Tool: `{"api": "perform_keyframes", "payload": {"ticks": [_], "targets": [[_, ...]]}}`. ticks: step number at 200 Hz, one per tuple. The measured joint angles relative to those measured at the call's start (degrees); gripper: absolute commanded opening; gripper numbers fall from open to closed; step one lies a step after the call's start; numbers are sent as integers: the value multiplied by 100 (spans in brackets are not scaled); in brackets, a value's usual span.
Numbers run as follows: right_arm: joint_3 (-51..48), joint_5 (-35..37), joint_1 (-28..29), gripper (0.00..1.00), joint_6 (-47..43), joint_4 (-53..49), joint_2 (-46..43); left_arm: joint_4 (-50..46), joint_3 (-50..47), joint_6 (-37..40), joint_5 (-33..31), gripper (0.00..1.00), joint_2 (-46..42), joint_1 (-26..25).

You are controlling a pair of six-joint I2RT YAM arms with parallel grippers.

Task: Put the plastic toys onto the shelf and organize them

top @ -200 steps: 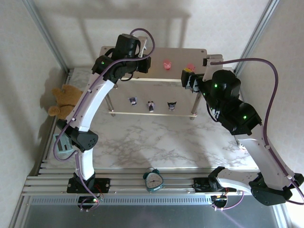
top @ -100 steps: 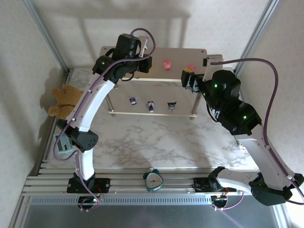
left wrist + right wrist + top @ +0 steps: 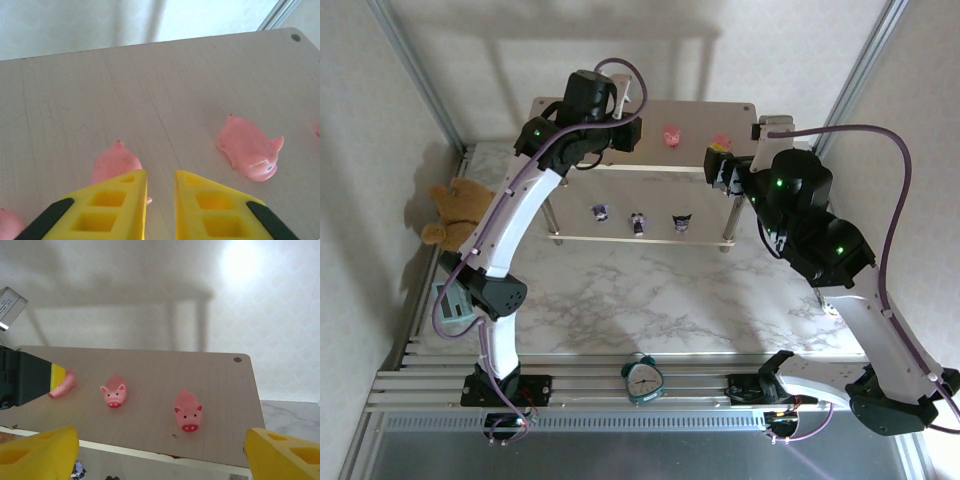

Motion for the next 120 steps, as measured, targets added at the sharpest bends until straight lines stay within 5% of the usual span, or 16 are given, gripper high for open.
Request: {"api": "perform_keyframes", "payload": {"ticks": [44,85,92,95,97,120], "targets": [[0,9,0,90,0,0,-11,402,-216,76,-358,31,-485,-186],[-208,286,0,99,-22,-52,-203,1504,-2057,374,-1224,44,-2511,-251],[-313,409,-2,99,-24,-98,-310,1714,-2485,422,-1427,58,-2946,-219],[-367,485,-4,99,-22,-129,-372,1808,-2699,461,-1528,87,-3163,-192],[-402,520,-4,99,-24,-155,-407,1871,-2830,433,-1587,97,-3285,-175],[-710,1167,-11,99,9,-501,-824,2514,-4319,481,-2347,99,-4579,114]]}}
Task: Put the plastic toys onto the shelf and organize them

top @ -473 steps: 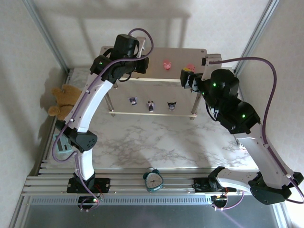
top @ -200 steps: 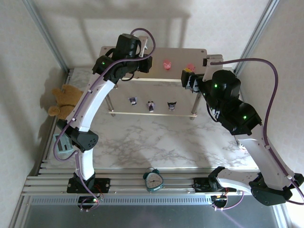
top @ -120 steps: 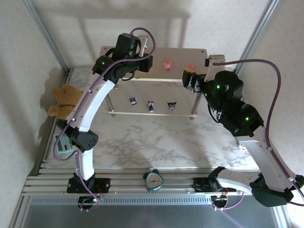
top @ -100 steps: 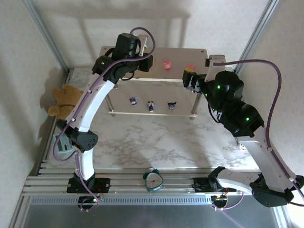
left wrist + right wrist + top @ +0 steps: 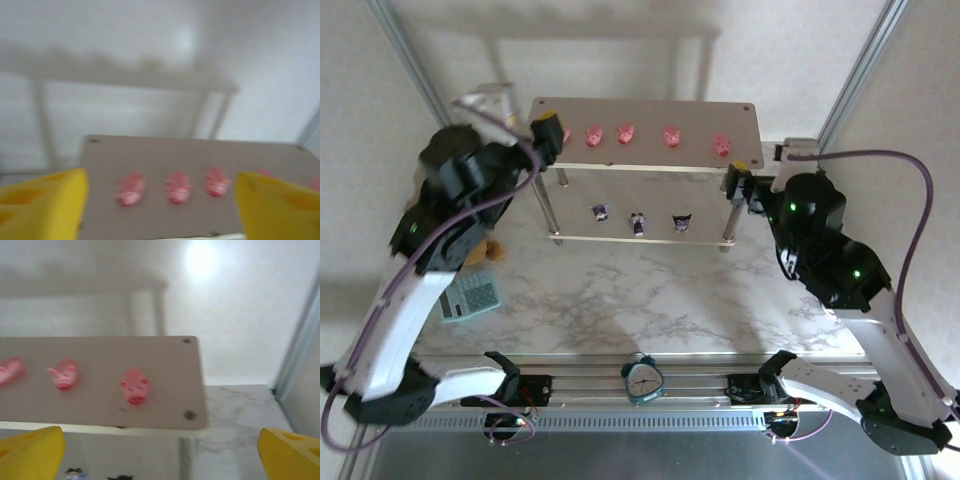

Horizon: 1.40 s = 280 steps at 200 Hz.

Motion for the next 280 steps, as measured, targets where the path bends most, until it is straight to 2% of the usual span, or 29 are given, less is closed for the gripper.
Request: {"api": "perform_keyframes", "payload": {"ticks": [32,60,92,118,134,152,175,205,238,280], "targets": [[-444,859,-173,99,455,-721,-586,894,-2312,-42,-1196,99,-1440,501],[-1047,990,-938,99,981,-1340,-968,1488,-4065,-140,-1823,100,-2061,986],[-1759,332,-2162,99,1333,-1449,-756,1993,-5182,-527,-1849,100,-2002,1845],[-2524,-479,-3029,99,1508,-1161,-452,2852,-6105,-710,-1878,100,-1991,2232],[-2857,-866,-3353,99,1580,-1032,-308,3456,-6693,-710,-1856,100,-1974,2363],[-2944,-1119,-3416,99,1633,-949,-273,3748,-7007,-706,-1851,100,-1904,2461],[-3088,-1259,-3515,99,1628,-426,-181,5130,-7554,-586,-1631,100,-1543,2660],[-3386,-1327,-3578,99,1626,42,63,6634,-8212,-343,-1222,100,-422,2715],[-3480,-1287,-3622,99,1558,354,273,7962,-8360,-136,-896,100,896,2721],[-3539,-1038,-3654,99,1416,894,514,9263,-8319,170,-492,99,1864,2721]]}}
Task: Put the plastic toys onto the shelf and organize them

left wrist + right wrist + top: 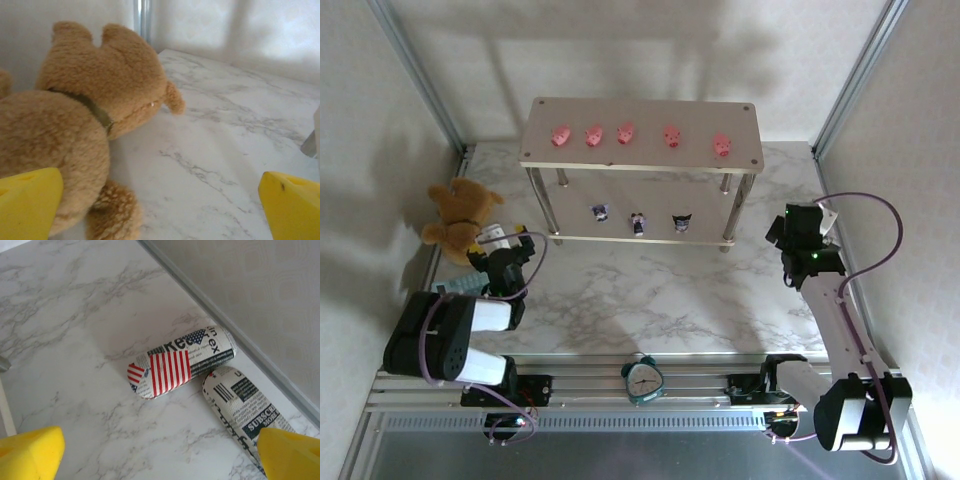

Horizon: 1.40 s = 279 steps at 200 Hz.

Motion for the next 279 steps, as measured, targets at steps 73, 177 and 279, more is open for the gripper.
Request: {"api": "perform_keyframes", "payload": {"ticks": [73,177,279], "targets": [[-811,57,-20,99,-511,1434,402,1067,-267,105,763,100,393,208],[-3460,-931,-20,99,-1390,7079,1670,1276,-271,107,874,100,393,208],[-2879,-1023,319,99,-1917,7886,2782,1272,-269,105,876,100,393,214]]}}
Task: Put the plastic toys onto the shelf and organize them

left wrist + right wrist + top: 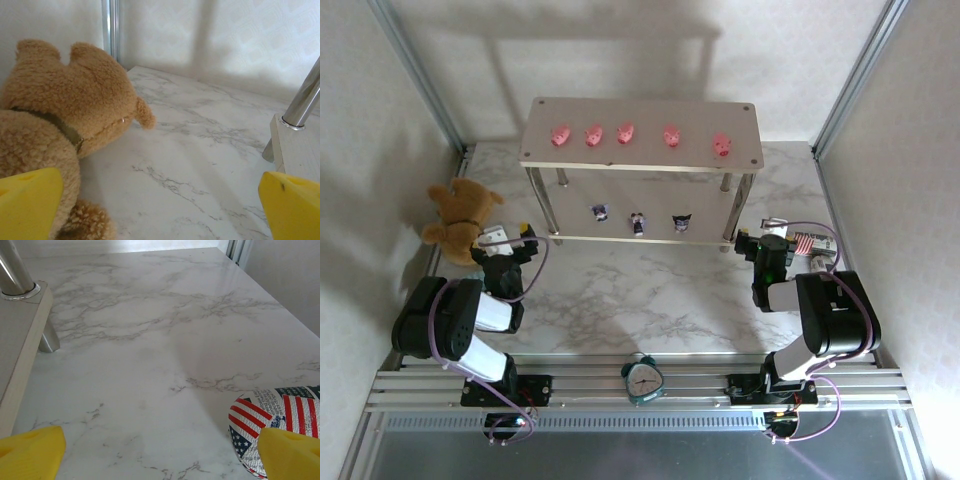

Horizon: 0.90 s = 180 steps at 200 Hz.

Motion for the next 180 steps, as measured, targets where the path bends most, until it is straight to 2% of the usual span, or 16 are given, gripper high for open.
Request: {"api": "perform_keyframes", "payload": {"ticks": [180], "targets": [[2,7,0,99,-26,-2,0,-26,2,0,125,100,0,15]]}}
